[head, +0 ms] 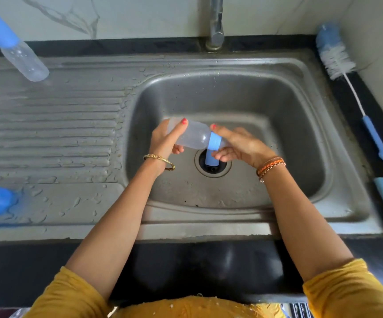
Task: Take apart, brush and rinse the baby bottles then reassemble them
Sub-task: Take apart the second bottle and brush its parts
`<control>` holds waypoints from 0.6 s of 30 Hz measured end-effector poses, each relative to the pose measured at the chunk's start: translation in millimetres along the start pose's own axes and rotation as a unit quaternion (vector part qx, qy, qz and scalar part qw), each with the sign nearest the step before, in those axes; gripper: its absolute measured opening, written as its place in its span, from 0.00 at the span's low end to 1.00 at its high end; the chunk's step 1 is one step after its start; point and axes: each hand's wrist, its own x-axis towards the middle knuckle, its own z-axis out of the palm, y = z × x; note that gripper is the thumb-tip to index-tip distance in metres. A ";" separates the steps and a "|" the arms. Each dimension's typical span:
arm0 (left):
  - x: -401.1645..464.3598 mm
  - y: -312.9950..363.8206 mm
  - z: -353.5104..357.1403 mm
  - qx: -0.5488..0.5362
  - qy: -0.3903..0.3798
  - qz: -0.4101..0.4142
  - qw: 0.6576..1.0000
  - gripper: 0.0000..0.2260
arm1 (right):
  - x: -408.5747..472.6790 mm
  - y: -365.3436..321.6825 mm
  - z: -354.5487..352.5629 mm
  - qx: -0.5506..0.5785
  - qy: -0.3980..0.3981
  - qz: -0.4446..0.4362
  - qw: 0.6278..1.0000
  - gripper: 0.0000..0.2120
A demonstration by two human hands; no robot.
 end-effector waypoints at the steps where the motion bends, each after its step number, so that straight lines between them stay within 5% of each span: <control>1: 1.1 -1.1 1.5 0.006 0.023 -0.034 0.999 0.10 | 2.1 3.0 -0.7 -0.015 0.028 -0.052 0.998 0.12; 4: 2.5 -2.9 4.0 0.032 0.072 -0.119 0.990 0.22 | 8.0 6.6 0.0 -0.153 0.124 -0.215 0.957 0.23; 8: 4.6 -2.2 1.7 -0.016 0.081 -0.152 0.985 0.26 | 3.1 2.1 7.9 -0.139 0.134 -0.269 0.944 0.26; 14: 3.9 2.1 0.1 -0.115 0.004 -0.092 0.989 0.14 | 0.5 0.8 15.9 -0.111 0.160 -0.223 0.955 0.26; 18: 3.4 3.8 -8.1 -0.178 -0.104 -0.016 0.978 0.21 | -4.4 -2.5 13.3 0.168 0.090 -0.119 0.974 0.15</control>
